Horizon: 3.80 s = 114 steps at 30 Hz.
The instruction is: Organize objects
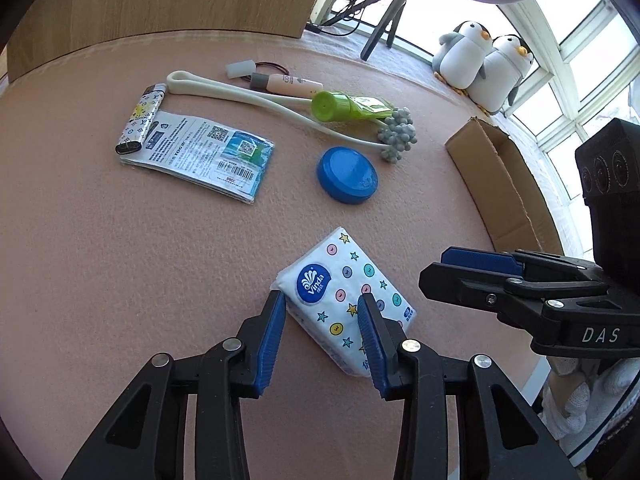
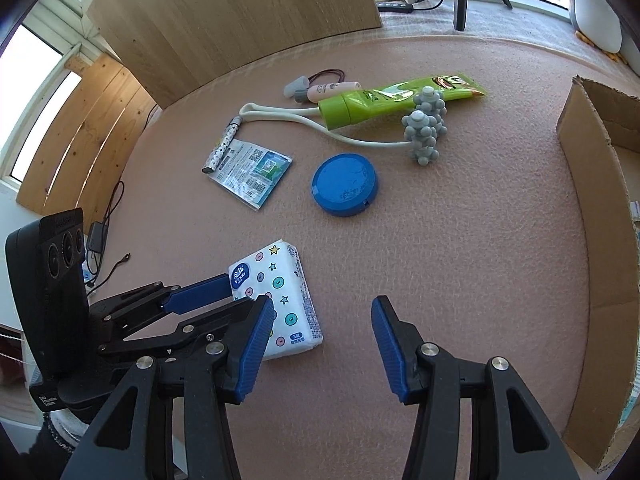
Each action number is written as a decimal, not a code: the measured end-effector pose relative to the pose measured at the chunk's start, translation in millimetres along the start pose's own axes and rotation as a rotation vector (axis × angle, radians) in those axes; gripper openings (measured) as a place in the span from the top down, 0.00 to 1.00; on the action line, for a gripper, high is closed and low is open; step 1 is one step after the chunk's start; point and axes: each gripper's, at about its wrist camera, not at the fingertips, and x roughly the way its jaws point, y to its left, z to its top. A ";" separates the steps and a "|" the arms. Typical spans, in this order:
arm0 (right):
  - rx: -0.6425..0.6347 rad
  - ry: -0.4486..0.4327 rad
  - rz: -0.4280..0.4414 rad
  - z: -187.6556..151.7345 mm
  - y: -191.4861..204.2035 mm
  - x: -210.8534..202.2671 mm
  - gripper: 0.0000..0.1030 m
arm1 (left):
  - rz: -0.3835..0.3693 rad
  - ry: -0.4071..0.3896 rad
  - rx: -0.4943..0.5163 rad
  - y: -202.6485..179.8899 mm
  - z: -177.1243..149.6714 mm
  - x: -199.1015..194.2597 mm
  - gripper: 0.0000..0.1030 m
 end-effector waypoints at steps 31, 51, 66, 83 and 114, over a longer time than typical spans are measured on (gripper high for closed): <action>-0.037 0.115 0.076 8.5 15.9 39.9 0.59 | -0.067 0.011 -0.003 -24.0 -23.0 3.3 0.53; 0.015 -0.114 -0.021 -6.2 -37.9 -65.6 0.62 | -0.118 -0.076 0.164 -134.5 15.5 -10.1 0.55; 0.183 -0.263 -0.153 -43.3 -139.4 -156.5 0.62 | -0.248 -0.044 0.365 -278.8 27.8 28.4 0.55; 0.262 -0.269 -0.186 -54.0 -196.8 -168.7 0.62 | -0.257 0.003 0.428 -336.5 33.7 72.9 0.55; 0.091 -0.218 -0.090 8.0 -98.8 -116.4 0.61 | -0.125 -0.077 0.162 -154.9 36.6 -14.0 0.50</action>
